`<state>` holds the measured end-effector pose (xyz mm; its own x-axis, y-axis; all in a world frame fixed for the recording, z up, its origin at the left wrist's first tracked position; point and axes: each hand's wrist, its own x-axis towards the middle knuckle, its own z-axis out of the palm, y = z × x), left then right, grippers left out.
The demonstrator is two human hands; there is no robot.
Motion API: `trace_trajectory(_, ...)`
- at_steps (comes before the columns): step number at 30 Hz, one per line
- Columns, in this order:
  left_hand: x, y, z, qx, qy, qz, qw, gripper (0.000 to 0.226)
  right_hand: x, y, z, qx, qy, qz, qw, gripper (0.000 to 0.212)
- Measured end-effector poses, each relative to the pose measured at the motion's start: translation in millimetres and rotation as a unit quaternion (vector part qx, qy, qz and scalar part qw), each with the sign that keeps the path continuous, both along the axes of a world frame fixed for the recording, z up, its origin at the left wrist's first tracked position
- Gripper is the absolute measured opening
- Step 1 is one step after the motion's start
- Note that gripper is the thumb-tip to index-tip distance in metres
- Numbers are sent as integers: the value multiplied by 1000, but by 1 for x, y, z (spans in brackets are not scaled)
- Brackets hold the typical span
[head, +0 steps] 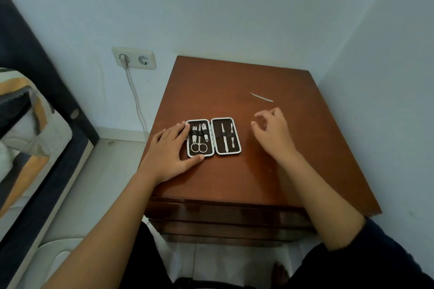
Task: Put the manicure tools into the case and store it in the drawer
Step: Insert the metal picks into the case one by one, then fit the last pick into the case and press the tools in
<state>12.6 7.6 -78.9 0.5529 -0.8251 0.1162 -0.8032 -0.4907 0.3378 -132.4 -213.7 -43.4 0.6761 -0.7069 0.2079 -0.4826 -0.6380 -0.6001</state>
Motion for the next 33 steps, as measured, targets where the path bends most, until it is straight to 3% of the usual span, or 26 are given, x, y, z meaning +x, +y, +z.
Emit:
trace_trajectory(4, 0, 0, -1, -14, -3, -3, 1000, 99, 23, -63, -4, 19, 47, -75, 996, 19)
trace_trajectory(9, 1, -1, -1, -26, -1, 4, 1000, 98, 44, -96, -4, -2, 121, -89, 989, 23)
trace_trajectory(13, 1, -1, -2, -31, 2, 5, 999, 97, 54, -105, -9, 21, 105, -124, 986, 10)
trace_trajectory(16, 0, -1, -1, -30, 2, 6, 1000, 96, 60, -107, -7, 77, 101, -167, 978, 23)
trace_trajectory(18, 1, -1, 0, -33, 2, 6, 999, 96, 62, -107, -6, 102, 105, -177, 973, 21)
trace_trajectory(24, -1, -1, 2, -29, 6, 9, 1000, 97, 59, -104, -11, 105, 65, -182, 975, 11)
trace_trajectory(31, 0, -2, 1, -28, 2, 13, 1000, 95, 57, -101, -8, 109, 59, -188, 974, 30)
trace_trajectory(33, 0, -2, 0, -30, 2, 12, 999, 95, 57, -100, -9, 109, 70, -176, 976, 26)
